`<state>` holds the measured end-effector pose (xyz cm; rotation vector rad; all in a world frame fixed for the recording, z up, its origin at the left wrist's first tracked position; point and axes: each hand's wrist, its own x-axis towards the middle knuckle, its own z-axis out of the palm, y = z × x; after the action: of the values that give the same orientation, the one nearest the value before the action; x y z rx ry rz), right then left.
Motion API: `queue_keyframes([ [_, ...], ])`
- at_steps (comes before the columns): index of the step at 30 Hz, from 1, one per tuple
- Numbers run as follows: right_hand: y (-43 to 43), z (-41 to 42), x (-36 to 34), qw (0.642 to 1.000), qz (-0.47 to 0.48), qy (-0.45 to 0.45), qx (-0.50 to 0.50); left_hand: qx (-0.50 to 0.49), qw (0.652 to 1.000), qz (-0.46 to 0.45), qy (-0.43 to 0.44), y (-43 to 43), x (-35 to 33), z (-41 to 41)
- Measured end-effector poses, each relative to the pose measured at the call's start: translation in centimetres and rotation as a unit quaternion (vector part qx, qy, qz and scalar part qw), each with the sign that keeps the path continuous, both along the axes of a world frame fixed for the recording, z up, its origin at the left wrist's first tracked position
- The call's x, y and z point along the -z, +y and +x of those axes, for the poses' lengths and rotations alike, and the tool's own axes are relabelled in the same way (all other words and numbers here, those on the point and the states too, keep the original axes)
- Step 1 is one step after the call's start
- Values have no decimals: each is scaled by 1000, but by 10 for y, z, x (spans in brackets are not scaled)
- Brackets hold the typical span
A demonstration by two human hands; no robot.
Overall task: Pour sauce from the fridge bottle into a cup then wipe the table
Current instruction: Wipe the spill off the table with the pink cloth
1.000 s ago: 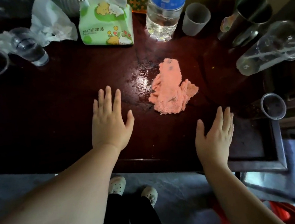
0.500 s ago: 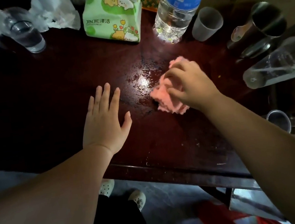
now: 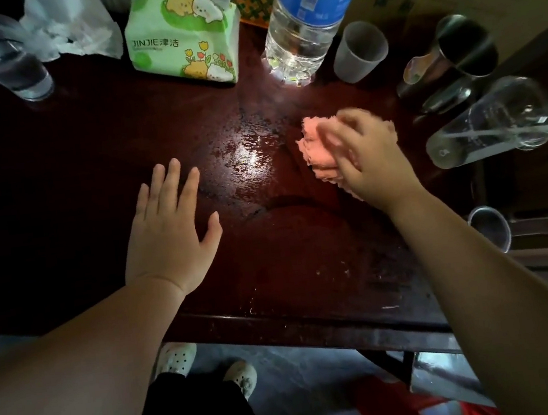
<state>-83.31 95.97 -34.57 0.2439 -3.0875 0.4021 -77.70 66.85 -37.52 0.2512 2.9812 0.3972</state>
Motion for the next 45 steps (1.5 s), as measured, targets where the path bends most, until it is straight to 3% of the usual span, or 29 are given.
queue_keyframes([
  [2,9,4,-1,998,-26,-45,-34,-1,1000,2,-1,1,0,0],
  [4,11,5,0,999,-25,-37,6,-2,1000,4,0,1,0,0],
  [7,13,12,-3,990,44,-28,128,-3,1000,5,2,0,0,0],
  [9,13,19,-6,965,61,-68,247,-4,1000,10,4,0,0,0],
  [11,8,32,-9,944,78,-103,303,-5,1000,14,7,0,1,0],
  [14,-3,51,-7,948,84,-104,288,-5,1000,13,8,0,1,0],
  [17,-2,63,-2,960,74,-35,267,-7,1000,23,11,0,1,0],
  [19,0,64,5,975,39,0,220,-8,1000,24,13,0,1,0],
  [22,-1,60,17,982,-47,-37,177,-7,1000,24,14,1,1,0],
  [27,-31,74,27,962,-86,-2,258,-8,999,27,15,1,1,0],
  [35,-95,47,39,888,-85,19,452,-7,999,29,16,1,1,0],
  [41,-103,14,40,913,-79,37,398,-10,999,29,9,1,-1,0],
  [45,-87,30,33,930,-130,46,341,-5,1000,20,10,0,-1,0],
])
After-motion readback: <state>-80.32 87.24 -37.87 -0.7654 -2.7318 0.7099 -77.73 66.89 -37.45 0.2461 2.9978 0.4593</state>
